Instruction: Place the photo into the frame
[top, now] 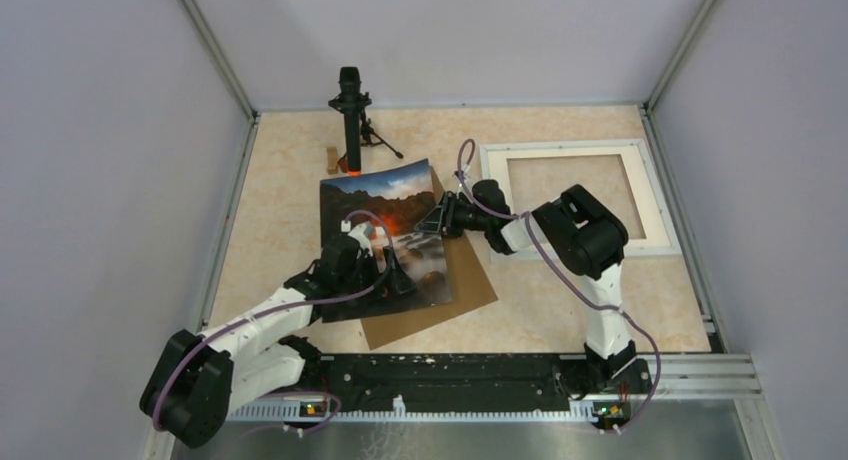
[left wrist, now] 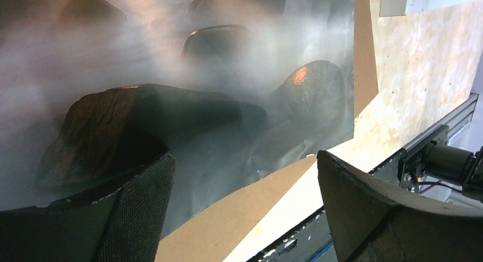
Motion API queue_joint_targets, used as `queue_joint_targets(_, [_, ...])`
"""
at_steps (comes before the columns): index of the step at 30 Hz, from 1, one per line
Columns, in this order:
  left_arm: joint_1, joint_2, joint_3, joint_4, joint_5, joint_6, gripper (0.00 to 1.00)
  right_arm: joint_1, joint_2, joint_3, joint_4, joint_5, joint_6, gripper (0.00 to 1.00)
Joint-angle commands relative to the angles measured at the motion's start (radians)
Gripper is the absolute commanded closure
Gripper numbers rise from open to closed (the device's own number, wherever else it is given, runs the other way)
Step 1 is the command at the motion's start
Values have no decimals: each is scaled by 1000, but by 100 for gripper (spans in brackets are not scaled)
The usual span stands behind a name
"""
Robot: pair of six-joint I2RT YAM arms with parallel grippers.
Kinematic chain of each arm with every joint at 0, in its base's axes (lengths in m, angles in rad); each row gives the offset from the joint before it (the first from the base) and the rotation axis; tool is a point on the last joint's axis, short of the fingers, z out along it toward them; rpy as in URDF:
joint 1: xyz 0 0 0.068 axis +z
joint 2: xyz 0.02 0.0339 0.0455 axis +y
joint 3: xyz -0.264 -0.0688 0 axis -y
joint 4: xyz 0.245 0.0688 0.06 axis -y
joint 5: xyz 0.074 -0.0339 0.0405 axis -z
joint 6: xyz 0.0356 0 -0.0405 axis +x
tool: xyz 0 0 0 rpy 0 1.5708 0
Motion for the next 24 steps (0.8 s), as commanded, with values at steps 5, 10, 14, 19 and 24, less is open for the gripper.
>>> queue_joint_targets(5, [-2,-53,20,-105,40,82,2,-39,-13,124,-102,-162,-121,99])
queue_joint_targets(10, [-2,-110,162,-201,100,137,2,-83,-165,170,-392,-209,-272,100])
queue_joint_targets(14, [-1,-167,299,-268,113,174,2,-157,-353,252,-807,-194,-500,100])
queue_joint_targets(19, [-2,-190,357,-241,95,215,2,-199,-510,519,-1393,56,-984,100])
queue_joint_targets(24, [-10,-176,387,-207,127,233,2,-207,-563,833,-1677,346,-1361,100])
